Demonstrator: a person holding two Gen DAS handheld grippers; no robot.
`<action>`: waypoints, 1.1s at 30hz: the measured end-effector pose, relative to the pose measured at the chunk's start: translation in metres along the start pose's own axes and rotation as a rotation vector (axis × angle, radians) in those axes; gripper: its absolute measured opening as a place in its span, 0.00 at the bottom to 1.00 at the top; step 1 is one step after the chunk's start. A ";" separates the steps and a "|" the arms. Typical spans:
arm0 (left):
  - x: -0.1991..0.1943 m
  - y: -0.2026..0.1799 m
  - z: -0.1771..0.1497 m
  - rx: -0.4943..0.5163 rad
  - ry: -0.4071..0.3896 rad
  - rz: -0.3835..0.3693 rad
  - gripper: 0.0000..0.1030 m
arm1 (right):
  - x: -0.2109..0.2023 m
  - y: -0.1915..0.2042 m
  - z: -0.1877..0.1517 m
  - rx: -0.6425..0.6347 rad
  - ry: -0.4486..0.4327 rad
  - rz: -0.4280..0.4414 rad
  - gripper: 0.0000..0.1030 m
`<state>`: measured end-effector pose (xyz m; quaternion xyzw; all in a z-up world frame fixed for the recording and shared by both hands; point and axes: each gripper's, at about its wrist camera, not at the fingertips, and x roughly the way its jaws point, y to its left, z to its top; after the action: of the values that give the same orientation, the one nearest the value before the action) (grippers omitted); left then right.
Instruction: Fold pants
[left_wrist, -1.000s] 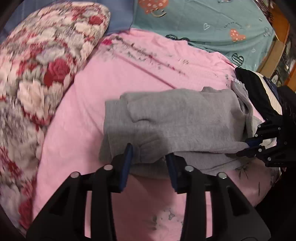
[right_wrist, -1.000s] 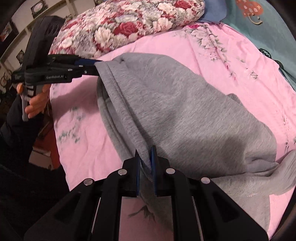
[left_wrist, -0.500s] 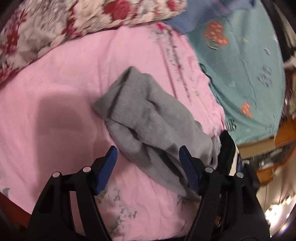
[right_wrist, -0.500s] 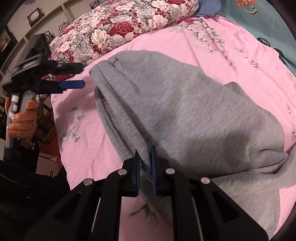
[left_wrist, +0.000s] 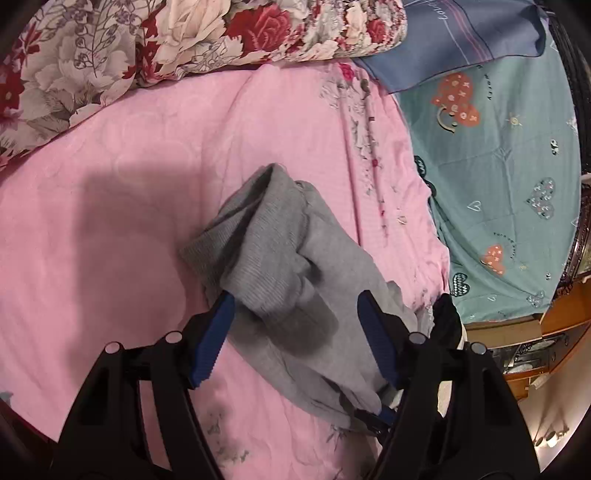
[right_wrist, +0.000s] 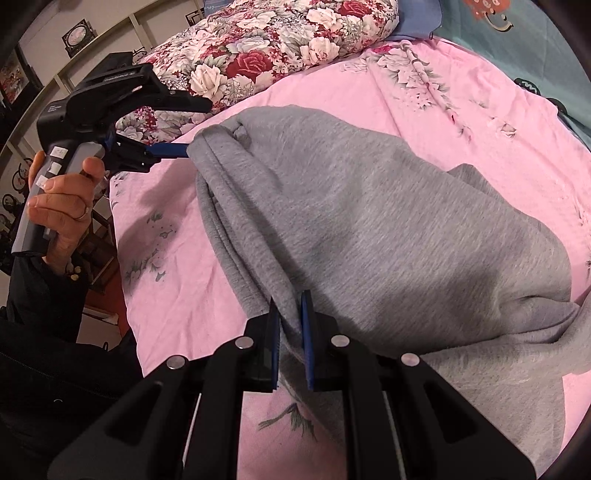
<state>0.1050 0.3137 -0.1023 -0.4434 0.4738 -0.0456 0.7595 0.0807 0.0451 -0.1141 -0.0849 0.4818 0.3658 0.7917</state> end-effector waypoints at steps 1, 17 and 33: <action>0.005 0.001 0.003 -0.004 0.003 0.006 0.67 | 0.000 -0.001 0.000 0.002 -0.001 0.003 0.11; 0.002 0.013 0.006 0.103 -0.096 0.233 0.10 | 0.028 0.013 0.003 -0.047 0.106 -0.037 0.13; -0.051 -0.045 -0.035 0.379 -0.326 0.428 0.53 | 0.038 0.025 0.038 0.011 0.108 0.049 0.13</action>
<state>0.0661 0.2892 -0.0404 -0.1861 0.4113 0.0995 0.8867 0.1010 0.1008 -0.1203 -0.0880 0.5277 0.3773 0.7559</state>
